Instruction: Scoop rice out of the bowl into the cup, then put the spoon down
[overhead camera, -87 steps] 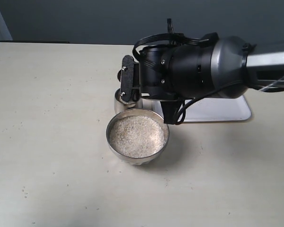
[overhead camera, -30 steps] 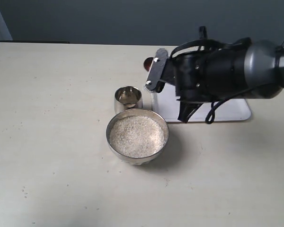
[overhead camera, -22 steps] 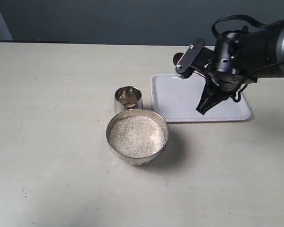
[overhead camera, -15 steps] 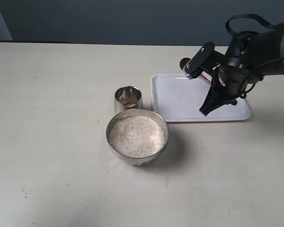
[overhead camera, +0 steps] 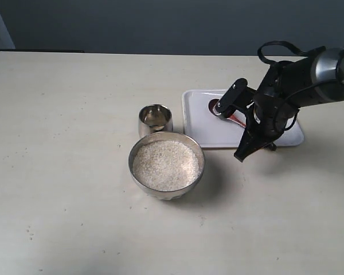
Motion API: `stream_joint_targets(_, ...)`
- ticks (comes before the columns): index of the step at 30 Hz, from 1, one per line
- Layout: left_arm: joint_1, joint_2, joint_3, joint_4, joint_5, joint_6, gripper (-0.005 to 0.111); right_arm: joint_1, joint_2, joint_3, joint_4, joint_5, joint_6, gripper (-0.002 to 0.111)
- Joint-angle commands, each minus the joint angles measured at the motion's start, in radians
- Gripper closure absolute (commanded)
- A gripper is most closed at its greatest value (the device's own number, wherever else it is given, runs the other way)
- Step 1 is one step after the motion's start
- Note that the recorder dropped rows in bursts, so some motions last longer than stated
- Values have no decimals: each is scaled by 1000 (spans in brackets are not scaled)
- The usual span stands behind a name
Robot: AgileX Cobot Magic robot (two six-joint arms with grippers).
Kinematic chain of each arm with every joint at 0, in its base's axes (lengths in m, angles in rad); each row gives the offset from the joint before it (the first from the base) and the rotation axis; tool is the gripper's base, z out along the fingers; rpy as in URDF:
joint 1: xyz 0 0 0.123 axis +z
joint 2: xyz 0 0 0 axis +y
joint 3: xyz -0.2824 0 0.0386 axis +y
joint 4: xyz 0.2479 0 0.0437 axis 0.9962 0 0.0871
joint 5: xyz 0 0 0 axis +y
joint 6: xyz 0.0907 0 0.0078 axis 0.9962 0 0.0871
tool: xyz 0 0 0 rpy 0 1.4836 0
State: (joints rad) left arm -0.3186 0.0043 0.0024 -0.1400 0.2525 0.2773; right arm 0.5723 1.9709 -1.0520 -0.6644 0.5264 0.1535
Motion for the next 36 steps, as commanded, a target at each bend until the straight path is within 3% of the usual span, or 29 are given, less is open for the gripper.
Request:
stream_joint_targets(1, -2, -4, -2, 0, -14, -5, 106, -6, 25, 3, -21, -2, -2, 103)
stream_joint_targets(8, -2, -4, -2, 0, -14, -5, 106, -6, 25, -1, -26, -11, -2, 70)
stream_joint_targets(21, -2, -4, -2, 0, -14, -5, 106, -6, -118, -3, -44, 17, 22, 69)
stream_joint_targets(27, -2, -4, -2, 0, -14, -5, 106, -6, -203, -3, -54, 156, 42, 69)
stream_joint_targets(30, -2, -4, -2, 0, -14, -5, 106, -6, -277, -3, -65, 264, 115, 73)
stream_joint_targets(33, -2, -4, -2, 0, -14, -5, 106, -6, -375, -3, -65, 366, 134, 93)
stream_joint_targets(34, -2, -4, -2, 0, -14, -5, 106, -6, -424, -3, -63, 405, 138, 105)
stream_joint_targets(36, -2, -4, -2, 0, -14, -5, 106, -6, -502, -3, -41, 455, 143, 108)
